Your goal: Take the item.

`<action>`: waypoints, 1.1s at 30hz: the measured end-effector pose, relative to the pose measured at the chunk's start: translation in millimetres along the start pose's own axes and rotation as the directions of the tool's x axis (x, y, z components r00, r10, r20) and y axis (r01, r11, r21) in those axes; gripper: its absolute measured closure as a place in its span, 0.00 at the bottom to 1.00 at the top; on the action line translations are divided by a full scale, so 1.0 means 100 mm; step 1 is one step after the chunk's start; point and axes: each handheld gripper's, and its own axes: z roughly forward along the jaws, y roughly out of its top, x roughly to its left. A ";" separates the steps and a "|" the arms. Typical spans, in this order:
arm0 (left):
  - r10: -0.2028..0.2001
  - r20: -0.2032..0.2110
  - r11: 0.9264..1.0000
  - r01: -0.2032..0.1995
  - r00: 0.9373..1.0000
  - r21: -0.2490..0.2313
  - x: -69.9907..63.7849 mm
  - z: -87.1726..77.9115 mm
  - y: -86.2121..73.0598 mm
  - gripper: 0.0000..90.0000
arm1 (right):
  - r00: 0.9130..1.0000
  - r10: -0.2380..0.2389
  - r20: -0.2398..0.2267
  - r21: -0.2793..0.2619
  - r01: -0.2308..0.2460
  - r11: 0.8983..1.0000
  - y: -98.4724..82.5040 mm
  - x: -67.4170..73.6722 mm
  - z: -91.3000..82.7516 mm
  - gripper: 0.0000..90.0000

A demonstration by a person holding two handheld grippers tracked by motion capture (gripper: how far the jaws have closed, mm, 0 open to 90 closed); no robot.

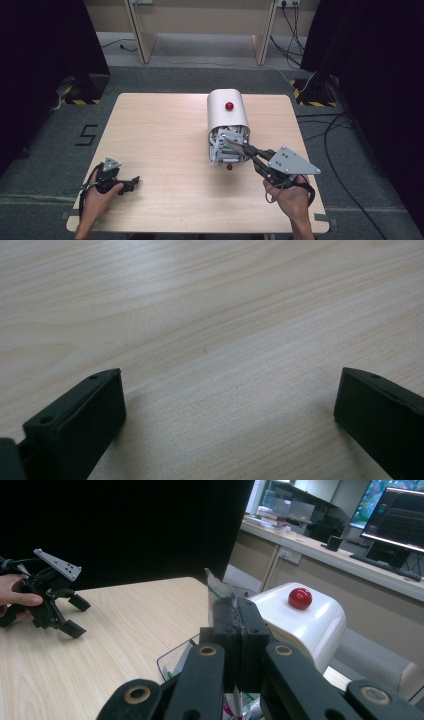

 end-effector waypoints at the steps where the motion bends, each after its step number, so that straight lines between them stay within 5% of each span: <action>1: 0.000 0.000 1.000 0.000 1.000 0.000 0.00 0.00 0.00 0.00 | 1.000 -0.002 0.003 -0.001 0.002 1.000 0.00 0.00 -0.01 1.00; 16: 0.000 0.000 1.000 0.000 1.000 0.000 0.00 0.00 0.00 0.00 | 0.997 0.025 0.075 -0.007 -0.025 1.000 -0.06 -0.16 -0.28 1.00; 33: 0.003 0.000 1.000 -0.003 1.000 0.002 0.00 0.00 0.00 0.00 | 0.982 0.076 0.171 0.027 -0.082 0.996 -0.29 -0.42 -0.41 1.00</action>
